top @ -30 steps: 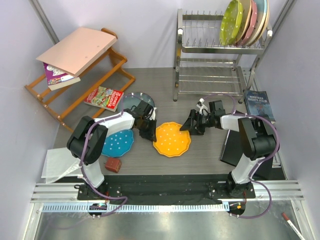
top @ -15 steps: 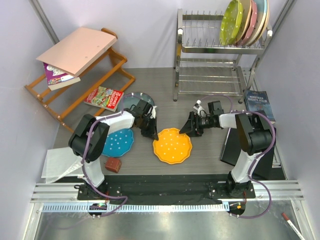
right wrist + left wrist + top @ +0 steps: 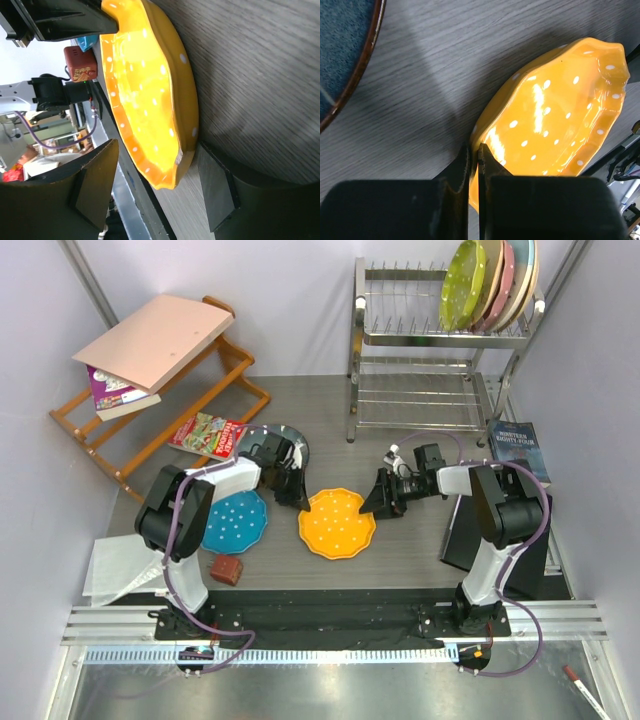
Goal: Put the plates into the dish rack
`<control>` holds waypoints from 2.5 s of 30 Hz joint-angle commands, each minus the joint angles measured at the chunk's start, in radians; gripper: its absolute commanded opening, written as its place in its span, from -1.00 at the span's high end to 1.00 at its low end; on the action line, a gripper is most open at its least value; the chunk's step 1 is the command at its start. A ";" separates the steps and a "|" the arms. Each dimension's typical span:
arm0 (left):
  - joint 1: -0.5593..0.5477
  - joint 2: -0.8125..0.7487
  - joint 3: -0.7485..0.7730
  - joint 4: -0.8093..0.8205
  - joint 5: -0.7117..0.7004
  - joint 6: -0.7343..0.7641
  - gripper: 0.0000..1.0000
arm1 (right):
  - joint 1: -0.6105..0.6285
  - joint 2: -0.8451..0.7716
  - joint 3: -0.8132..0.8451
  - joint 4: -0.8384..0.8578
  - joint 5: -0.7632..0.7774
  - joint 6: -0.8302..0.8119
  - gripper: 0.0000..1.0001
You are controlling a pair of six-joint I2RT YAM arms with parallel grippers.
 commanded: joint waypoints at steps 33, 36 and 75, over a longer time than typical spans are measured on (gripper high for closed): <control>-0.015 0.048 0.083 0.041 -0.010 0.025 0.87 | 0.006 0.002 0.023 -0.017 0.151 0.108 0.97; -0.014 0.015 0.118 -0.023 -0.089 0.089 0.06 | 0.001 -0.055 0.083 -0.193 0.169 0.013 0.97; -0.180 -0.463 0.043 0.061 -0.996 0.476 -0.99 | 0.066 -0.043 1.647 0.160 1.576 -0.444 0.98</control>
